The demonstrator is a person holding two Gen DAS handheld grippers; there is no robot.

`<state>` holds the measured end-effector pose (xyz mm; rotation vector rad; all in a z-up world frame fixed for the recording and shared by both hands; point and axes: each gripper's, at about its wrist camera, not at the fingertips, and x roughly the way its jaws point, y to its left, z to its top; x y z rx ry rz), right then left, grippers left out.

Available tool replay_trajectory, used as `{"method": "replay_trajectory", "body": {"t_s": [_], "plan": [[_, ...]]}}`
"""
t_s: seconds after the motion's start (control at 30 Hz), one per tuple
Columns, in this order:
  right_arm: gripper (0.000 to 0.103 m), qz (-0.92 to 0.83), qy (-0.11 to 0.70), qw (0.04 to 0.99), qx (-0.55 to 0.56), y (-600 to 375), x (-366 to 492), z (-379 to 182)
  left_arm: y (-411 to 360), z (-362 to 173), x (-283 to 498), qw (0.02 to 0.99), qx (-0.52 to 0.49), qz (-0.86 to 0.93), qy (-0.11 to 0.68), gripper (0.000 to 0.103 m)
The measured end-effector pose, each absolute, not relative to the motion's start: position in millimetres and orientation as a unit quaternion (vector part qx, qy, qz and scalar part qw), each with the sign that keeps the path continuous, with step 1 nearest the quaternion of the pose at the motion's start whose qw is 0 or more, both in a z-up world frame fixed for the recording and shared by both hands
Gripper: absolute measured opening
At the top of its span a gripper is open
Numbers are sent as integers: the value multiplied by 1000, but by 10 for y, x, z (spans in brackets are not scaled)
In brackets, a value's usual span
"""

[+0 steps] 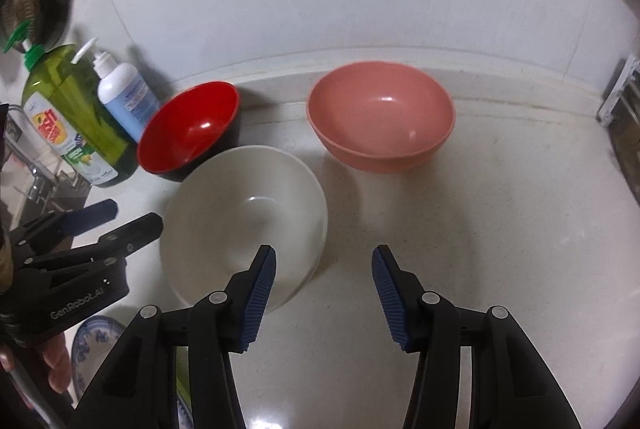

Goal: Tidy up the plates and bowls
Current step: 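Move the right tool to the rim of the white bowl, then close the right tool on the white bowl rim and lift it, then carry the white bowl toward the plate stack and lower it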

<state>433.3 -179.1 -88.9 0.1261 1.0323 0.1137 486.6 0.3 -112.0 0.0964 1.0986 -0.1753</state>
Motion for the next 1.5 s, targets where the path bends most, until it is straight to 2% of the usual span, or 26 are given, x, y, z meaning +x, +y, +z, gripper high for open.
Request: {"method": "replay_trajectory", "body": {"t_s": [0.1, 0.27, 0.33, 0.4, 0.77, 1.07, 1.5], "plan": [[42, 58, 503, 860, 67, -1815, 4411, -981, -33, -1213, 4936, 841, 44, -90, 532, 49], [27, 71, 517, 850, 72, -1806, 4497, -1096, -55, -1285, 4957, 831, 30, -105, 545, 31], [23, 76, 518, 849, 74, -1797, 4510, -1117, -64, -1310, 4961, 826, 26, -112, 551, 18], [15, 81, 519, 848, 72, -1783, 4522, -1116, -89, -1325, 4964, 822, 23, -121, 555, 11], [11, 85, 522, 845, 80, -1827, 4435, -989, -158, -1075, 4643, 833, 27, -134, 536, 11], [11, 74, 497, 862, 64, -2022, 3937, -686, -328, -799, 4145, 841, 41, -169, 513, 12], [11, 41, 497, 865, 49, -2369, 3194, -578, -781, -842, 3480, 821, 55, -215, 526, 12]]}}
